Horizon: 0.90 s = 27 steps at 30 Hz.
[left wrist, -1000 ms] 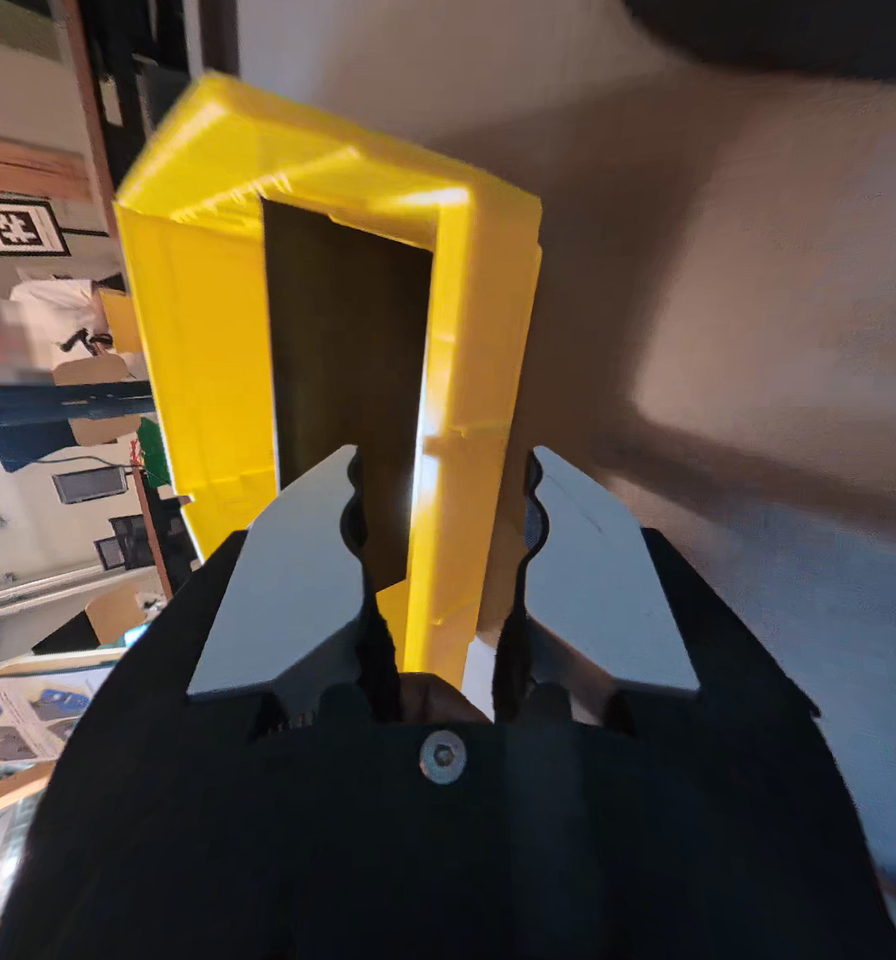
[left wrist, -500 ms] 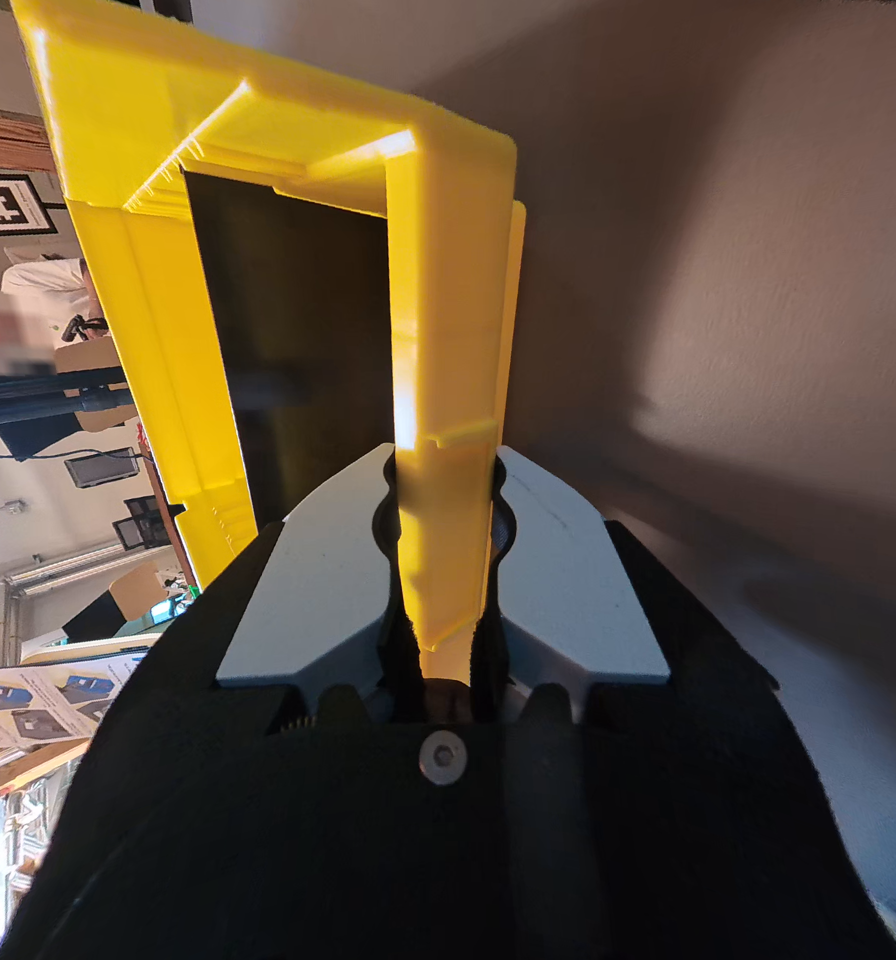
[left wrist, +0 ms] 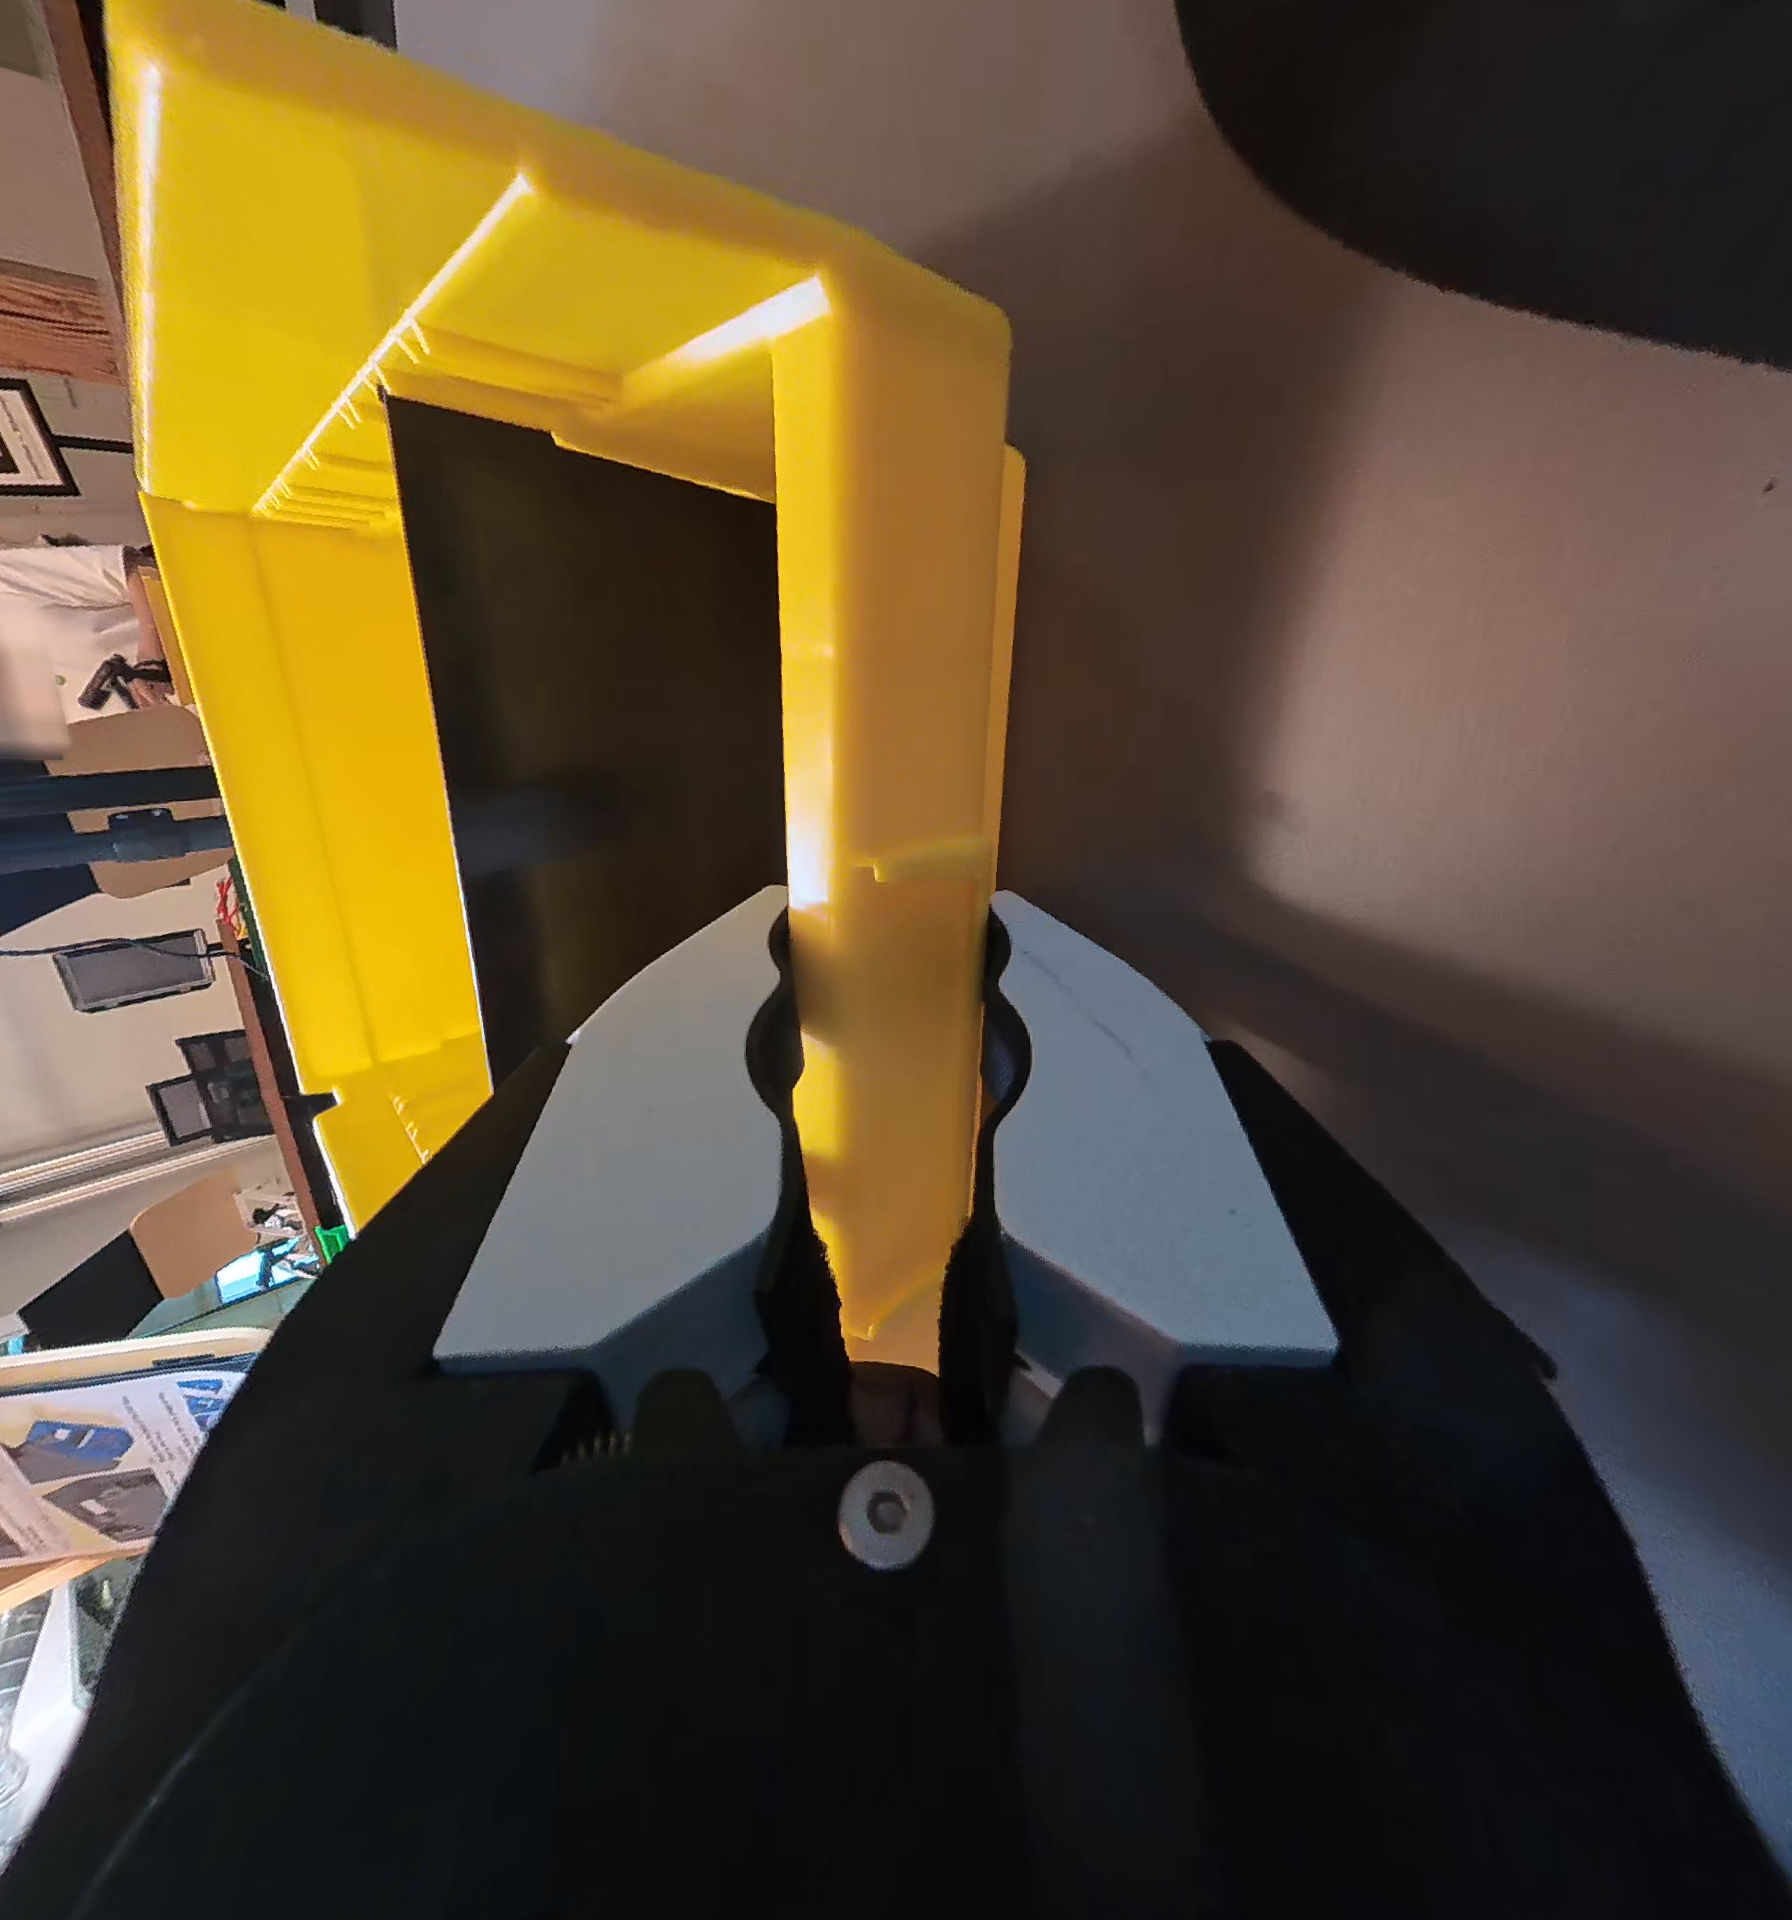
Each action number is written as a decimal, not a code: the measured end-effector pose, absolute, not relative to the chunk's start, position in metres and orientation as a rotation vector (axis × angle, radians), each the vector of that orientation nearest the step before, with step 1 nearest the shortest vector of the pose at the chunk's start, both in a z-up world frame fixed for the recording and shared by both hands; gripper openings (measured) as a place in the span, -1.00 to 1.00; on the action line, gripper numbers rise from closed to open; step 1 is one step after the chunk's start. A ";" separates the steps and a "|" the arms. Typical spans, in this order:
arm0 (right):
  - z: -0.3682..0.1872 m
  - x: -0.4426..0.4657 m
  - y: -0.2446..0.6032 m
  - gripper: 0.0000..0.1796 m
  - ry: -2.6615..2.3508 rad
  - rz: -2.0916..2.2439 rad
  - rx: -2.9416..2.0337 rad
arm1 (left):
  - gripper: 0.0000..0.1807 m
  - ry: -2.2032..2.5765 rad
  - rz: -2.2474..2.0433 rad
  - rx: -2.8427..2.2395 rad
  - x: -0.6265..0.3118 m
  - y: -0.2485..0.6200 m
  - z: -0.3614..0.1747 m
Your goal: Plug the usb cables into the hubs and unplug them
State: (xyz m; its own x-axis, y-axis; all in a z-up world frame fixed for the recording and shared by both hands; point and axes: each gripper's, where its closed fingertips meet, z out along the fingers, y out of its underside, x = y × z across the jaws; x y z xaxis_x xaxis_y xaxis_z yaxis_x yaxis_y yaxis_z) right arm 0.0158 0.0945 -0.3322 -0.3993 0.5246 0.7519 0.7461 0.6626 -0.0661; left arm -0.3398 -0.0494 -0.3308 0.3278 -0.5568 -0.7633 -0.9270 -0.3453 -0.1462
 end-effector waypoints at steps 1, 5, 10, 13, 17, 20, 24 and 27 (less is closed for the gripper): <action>-0.332 0.004 0.092 -0.61 -2.106 -0.345 -0.948 | -0.66 1.299 0.828 -2.018 -0.339 -0.049 -0.331; -0.332 -0.041 0.081 -0.61 -2.146 -0.289 -0.836 | -0.66 1.296 0.828 -2.021 -0.337 -0.050 -0.331; -0.334 -0.089 0.074 -0.60 -2.223 -0.263 -0.736 | -0.66 1.294 0.808 -2.016 -0.333 -0.049 -0.331; -0.333 -0.111 0.070 -0.60 -2.246 -0.281 -0.706 | -0.66 1.291 0.795 -2.011 -0.331 -0.049 -0.331; -0.333 -0.129 0.066 -0.60 -2.253 -0.279 -0.669 | -0.66 1.288 0.774 -2.001 -0.327 -0.048 -0.332; -0.333 -0.137 0.063 -0.59 -2.250 -0.259 -0.671 | -0.66 1.294 0.752 -1.991 -0.322 -0.049 -0.332; -0.316 -0.140 0.044 -0.49 -2.182 -0.017 -0.746 | -0.56 1.222 0.534 -1.899 -0.300 -0.056 -0.313; -0.265 -0.148 0.026 -0.37 -1.931 0.287 -0.838 | -0.46 0.938 0.296 -1.679 -0.292 -0.067 -0.244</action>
